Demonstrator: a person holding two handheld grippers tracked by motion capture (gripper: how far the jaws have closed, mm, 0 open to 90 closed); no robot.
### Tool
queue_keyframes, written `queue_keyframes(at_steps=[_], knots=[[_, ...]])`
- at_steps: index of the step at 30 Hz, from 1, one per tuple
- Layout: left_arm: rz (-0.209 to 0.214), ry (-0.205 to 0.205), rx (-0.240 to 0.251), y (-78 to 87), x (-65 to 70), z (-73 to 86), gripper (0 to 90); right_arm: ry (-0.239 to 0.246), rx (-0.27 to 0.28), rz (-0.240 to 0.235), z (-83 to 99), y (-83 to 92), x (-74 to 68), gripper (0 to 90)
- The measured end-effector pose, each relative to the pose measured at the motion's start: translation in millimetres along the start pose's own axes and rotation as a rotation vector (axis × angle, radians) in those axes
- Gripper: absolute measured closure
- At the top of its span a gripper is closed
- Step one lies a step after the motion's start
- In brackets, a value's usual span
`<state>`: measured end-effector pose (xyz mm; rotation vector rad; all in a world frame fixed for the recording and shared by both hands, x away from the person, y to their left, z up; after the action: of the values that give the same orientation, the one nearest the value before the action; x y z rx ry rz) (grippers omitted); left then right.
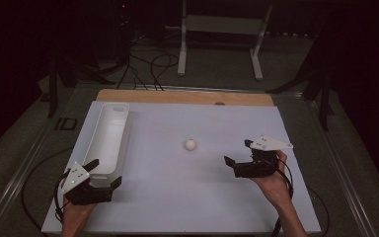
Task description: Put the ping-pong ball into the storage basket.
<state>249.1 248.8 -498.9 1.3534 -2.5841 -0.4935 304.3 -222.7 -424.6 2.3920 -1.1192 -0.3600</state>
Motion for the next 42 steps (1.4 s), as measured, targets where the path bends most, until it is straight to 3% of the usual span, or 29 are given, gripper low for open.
queue_keyframes(at_steps=[11, 32, 42], knots=[[0.005, -0.010, -0.004, -1.8, 0.7, 0.4, 0.1, 0.005, -0.070, -0.032, -15.7, -10.2, 0.2, 7.0], [0.003, -0.018, -0.005, -2.5, 1.1, 0.5, 0.1, 0.083, -0.160, -0.017, -44.8, -26.3, -3.0, 6.9], [0.000, -0.019, -0.005, -2.6, 1.3, 0.6, 0.1, 0.089, -0.180, -0.012, -53.8, -37.5, -0.2, 6.9]])
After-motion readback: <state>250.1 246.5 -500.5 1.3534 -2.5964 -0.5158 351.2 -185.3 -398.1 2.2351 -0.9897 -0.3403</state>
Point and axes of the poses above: each handheld gripper's, and its own axes: y roughly backward along the jaws, z roughly out of its underside, x roughly to its right, the point moved 2 cm from there along -y, roughly forward along the jaws, and after that the axes turned 2 degrees about -y, right-handed, at the moved point
